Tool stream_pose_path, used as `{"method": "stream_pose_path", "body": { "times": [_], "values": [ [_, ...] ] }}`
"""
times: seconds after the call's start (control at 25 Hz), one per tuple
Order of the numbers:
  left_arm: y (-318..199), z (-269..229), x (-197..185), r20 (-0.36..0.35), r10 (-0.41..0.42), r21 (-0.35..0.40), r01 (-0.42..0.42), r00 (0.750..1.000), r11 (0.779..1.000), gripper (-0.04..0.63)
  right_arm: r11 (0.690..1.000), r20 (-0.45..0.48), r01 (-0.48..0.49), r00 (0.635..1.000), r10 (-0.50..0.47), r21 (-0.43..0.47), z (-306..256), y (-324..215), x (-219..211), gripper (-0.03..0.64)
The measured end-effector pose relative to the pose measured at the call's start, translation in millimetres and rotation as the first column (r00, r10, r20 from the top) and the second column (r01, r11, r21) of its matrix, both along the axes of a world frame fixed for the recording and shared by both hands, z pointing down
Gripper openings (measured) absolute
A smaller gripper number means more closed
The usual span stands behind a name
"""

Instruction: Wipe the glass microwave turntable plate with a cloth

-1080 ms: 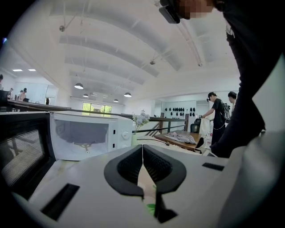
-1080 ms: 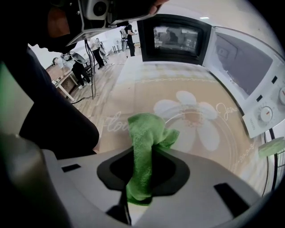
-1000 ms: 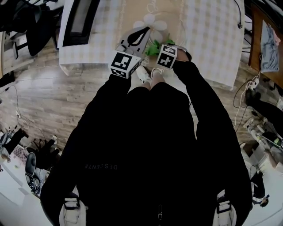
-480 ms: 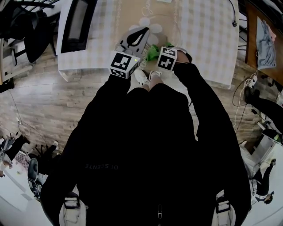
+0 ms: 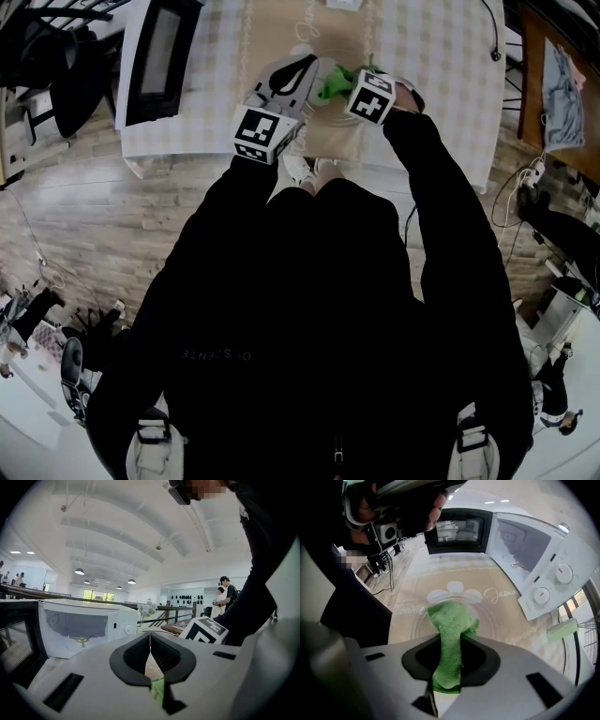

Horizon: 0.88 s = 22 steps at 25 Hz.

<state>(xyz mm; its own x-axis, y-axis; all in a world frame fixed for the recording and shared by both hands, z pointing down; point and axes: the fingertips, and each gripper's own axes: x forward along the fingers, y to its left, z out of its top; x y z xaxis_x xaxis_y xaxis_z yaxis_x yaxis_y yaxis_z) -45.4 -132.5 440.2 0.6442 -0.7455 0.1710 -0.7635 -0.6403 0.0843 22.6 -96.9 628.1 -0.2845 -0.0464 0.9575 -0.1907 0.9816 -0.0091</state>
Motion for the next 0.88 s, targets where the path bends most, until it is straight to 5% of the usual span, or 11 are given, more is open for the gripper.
{"method": "stream_pose_path", "body": {
  "times": [0.68,0.88],
  "values": [
    [-31.7,10.0,17.9,0.017,-0.007,-0.013,0.007,1.0,1.0,0.021,0.99,-0.046,-0.02,0.999,0.026,0.138,21.4,-122.5,32.8,0.106],
    [-29.6,14.4,20.8,0.021,0.002,-0.027,-0.001,1.0,1.0,0.021,0.995,-0.078,-0.006,0.997,0.013,0.099,45.1,-118.7,37.4,0.104]
  ]
}}
